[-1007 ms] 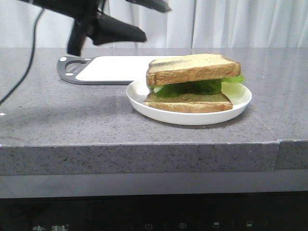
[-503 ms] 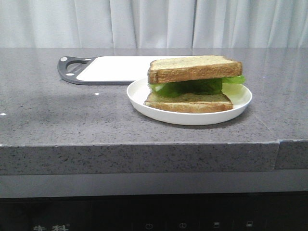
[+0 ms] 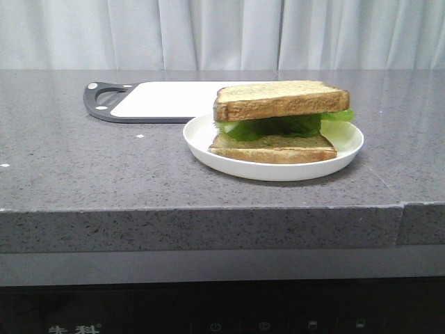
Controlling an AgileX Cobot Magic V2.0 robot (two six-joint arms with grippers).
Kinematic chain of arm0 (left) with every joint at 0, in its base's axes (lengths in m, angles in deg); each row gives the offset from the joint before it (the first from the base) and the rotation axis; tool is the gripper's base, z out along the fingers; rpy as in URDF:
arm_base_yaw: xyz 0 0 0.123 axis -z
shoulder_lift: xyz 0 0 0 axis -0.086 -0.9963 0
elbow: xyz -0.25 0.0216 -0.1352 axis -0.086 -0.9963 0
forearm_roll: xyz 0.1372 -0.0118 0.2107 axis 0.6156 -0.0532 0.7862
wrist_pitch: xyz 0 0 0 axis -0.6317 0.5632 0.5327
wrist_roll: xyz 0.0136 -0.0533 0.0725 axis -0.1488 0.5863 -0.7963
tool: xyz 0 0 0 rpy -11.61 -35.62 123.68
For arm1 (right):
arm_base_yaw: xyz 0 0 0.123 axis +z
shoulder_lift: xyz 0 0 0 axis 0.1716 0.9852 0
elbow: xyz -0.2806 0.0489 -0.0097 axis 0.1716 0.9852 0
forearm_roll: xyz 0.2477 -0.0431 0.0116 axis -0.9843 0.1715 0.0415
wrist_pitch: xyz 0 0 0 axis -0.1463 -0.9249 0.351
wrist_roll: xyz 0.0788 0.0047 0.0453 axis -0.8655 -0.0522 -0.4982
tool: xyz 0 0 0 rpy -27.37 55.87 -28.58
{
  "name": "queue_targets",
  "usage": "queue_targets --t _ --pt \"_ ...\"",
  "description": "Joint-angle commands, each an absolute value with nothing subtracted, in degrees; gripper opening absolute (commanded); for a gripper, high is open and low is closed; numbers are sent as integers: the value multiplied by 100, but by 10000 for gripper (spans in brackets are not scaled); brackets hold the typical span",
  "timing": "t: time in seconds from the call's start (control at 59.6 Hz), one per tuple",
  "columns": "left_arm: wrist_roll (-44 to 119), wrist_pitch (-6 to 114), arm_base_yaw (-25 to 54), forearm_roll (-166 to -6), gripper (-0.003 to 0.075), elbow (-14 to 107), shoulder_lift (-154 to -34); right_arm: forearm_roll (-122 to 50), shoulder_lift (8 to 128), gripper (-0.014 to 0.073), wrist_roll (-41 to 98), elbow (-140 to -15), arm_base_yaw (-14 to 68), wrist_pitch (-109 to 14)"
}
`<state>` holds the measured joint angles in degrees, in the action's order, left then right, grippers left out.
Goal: Left arm grabs bread, right arm adds lettuce
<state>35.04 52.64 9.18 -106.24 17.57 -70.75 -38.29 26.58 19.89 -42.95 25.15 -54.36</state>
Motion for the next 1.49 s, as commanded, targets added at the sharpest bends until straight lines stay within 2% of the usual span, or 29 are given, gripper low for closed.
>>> queue_targets --t 0.0,0.302,0.94,1.04,1.158,1.225,1.477 --pt "3558 4790 766 -10589 -21 1518 -6503 -3879 2293 -60 2068 -4189 2482 -4886" --pt "3558 5316 248 -10589 -21 1082 -5191 -3879 1875 -60 2068 -4009 2482 -4902" --pt "3518 5286 248 -10525 -21 1082 -5157 -3879 1875 -60 2068 -4009 2482 -4906" --pt "3688 5171 248 -9922 -20 1082 -5144 -3879 1875 -60 2068 -4009 2482 -4906" --pt "6393 5107 248 -7240 -21 1026 -4881 -3879 1875 -60 2068 -4009 2482 -4906" --pt "7480 5080 248 -6271 -21 892 -4699 -3879 1875 -60 2068 -4009 2482 -4906" --pt "7550 4967 135 -6145 -21 -77 -3674 -3879 1875 -60 2068 -4009 2482 -4906"
